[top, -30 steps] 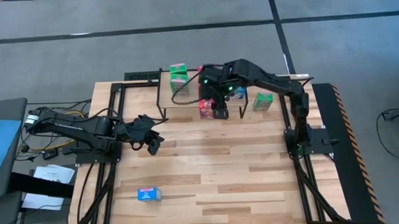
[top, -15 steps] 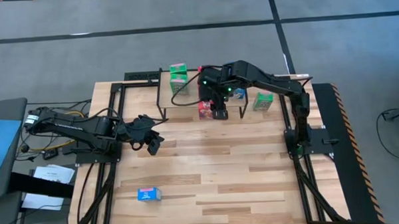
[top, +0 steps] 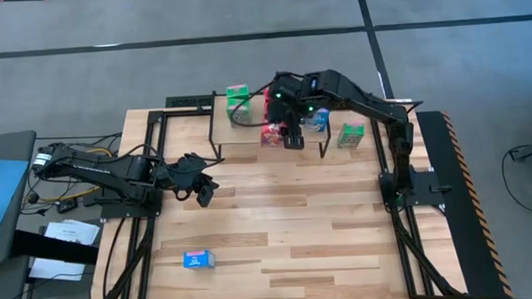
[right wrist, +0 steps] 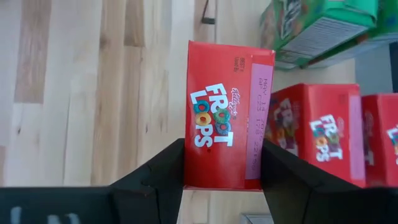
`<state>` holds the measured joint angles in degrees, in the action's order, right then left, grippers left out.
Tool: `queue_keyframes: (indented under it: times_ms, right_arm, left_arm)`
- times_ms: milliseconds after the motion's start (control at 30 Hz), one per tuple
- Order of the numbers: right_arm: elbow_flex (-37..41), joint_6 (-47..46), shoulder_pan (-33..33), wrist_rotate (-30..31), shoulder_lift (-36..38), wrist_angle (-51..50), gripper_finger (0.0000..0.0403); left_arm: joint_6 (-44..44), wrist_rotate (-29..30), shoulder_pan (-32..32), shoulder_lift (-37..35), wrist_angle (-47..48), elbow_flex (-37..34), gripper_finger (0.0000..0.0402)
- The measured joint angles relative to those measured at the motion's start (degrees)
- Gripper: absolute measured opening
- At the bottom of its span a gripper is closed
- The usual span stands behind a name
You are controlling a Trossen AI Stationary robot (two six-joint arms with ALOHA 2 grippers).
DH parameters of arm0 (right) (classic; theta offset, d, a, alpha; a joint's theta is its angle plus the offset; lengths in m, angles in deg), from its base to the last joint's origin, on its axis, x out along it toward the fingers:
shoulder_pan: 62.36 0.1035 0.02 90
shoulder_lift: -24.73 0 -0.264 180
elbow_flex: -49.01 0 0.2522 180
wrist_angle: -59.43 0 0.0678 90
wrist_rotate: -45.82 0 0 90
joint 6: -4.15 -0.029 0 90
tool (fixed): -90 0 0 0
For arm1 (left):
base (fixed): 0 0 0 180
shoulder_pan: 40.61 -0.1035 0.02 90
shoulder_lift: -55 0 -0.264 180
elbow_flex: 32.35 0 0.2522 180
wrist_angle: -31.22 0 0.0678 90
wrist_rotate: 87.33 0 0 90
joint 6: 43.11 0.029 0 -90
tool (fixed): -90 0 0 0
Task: Stack cereal on shelf
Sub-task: Put the red cereal box on the shelf aligned with the other red cereal boxes
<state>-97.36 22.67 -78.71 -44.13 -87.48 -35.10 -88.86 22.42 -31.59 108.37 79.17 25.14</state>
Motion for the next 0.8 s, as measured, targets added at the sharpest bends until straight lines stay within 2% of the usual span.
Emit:
queue_keyframes:
  times_ms: [300, 800]
  right_arm:
    - [0.04, 1.05, -3.99, 0.02, -2.49, -0.95, 0.0205]
    - [-0.05, 3.67, -3.69, -0.15, -3.23, -1.90, 0.0205]
  left_arm:
    - [0.07, 0.00, 0.00, 0.00, 0.04, 0.00, 0.0179]
    - [0.07, 0.06, 0.00, -0.02, 1.46, 0.00, 0.0179]
